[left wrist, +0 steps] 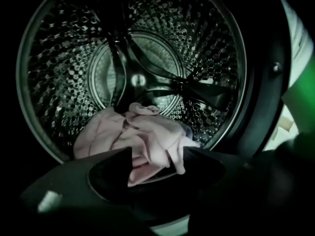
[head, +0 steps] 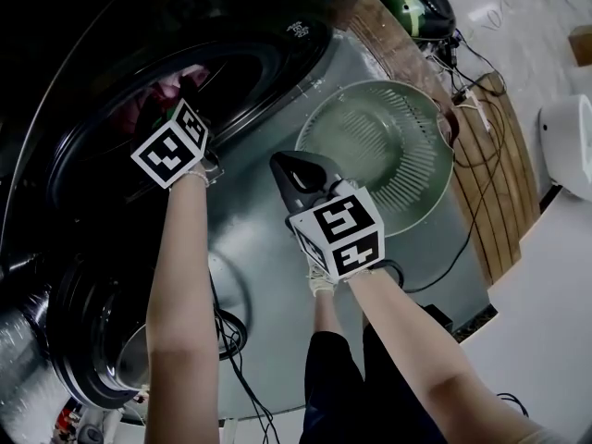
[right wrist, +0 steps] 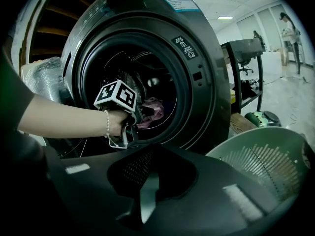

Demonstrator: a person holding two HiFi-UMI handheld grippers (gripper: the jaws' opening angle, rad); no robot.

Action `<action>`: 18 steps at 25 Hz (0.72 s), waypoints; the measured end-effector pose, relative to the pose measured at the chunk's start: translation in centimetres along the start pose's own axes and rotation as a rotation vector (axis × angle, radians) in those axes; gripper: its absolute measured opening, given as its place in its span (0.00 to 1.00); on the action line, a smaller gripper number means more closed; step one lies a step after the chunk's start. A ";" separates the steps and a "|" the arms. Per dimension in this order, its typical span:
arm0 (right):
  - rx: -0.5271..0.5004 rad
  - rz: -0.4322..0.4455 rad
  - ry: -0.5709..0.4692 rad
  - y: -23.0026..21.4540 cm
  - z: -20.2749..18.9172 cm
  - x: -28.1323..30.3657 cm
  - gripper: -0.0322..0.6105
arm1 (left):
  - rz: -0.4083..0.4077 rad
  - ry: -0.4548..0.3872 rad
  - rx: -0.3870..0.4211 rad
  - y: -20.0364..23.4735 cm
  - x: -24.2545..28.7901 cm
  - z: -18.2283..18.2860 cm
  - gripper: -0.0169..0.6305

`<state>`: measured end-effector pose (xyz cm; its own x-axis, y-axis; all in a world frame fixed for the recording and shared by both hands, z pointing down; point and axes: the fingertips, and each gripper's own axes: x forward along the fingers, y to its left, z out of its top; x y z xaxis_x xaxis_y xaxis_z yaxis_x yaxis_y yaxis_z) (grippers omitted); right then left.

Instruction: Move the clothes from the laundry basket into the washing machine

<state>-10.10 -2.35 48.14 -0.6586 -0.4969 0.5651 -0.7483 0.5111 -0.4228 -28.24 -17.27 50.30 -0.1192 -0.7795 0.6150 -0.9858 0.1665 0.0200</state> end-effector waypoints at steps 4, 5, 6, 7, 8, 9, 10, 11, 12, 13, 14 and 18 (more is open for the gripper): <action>-0.008 -0.018 -0.017 -0.6 0.9 -0.6 0.09 | 0.004 -0.027 -0.045 -0.6 -1.5 -0.1 0.54; -0.015 -0.029 -0.021 -0.7 1.1 -0.9 0.09 | 0.004 -0.037 -0.042 -0.8 -2.0 0.0 0.55; -0.021 -0.040 -0.025 -0.8 1.4 -1.2 0.09 | 0.002 -0.047 -0.036 -1.2 -2.7 0.1 0.55; -0.024 -0.050 -0.029 -0.8 1.6 -1.7 0.09 | -0.004 -0.055 -0.030 -1.6 -3.5 0.4 0.55; -0.027 -0.056 -0.033 -0.7 2.0 -2.1 0.09 | -0.013 -0.063 -0.029 -2.2 -4.5 0.7 0.55; -0.029 -0.060 -0.037 -0.6 2.4 -2.6 0.09 | -0.026 -0.069 -0.032 -2.8 -5.5 1.0 0.55; -0.030 -0.060 -0.039 -0.4 2.8 -3.2 0.09 | -0.045 -0.069 -0.040 -3.4 -6.6 1.0 0.55; -0.027 -0.058 -0.038 -0.2 3.0 -3.6 0.09 | -0.071 -0.061 -0.048 -4.2 -7.5 0.7 0.55; -0.023 -0.056 -0.036 0.0 3.1 -4.0 0.09 | -0.101 -0.049 -0.054 -4.9 -8.4 0.1 0.55; -0.023 -0.055 -0.035 0.1 3.4 -4.1 0.09 | -0.130 -0.039 -0.058 -5.7 -9.1 -0.3 0.55; -0.030 -0.057 -0.036 0.0 3.9 -4.3 0.09 | -0.155 -0.035 -0.064 -6.4 -9.8 -0.5 0.55; -0.103 -0.062 -0.033 0.5 6.9 -6.7 0.09 | -0.226 -0.044 -0.063 -9.3 -14.3 1.3 0.50</action>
<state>-6.61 -3.56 39.23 -0.6151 -0.5514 0.5636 -0.7765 0.5476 -0.3117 -17.53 -8.42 40.29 0.0976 -0.8263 0.5547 -0.9789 0.0207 0.2032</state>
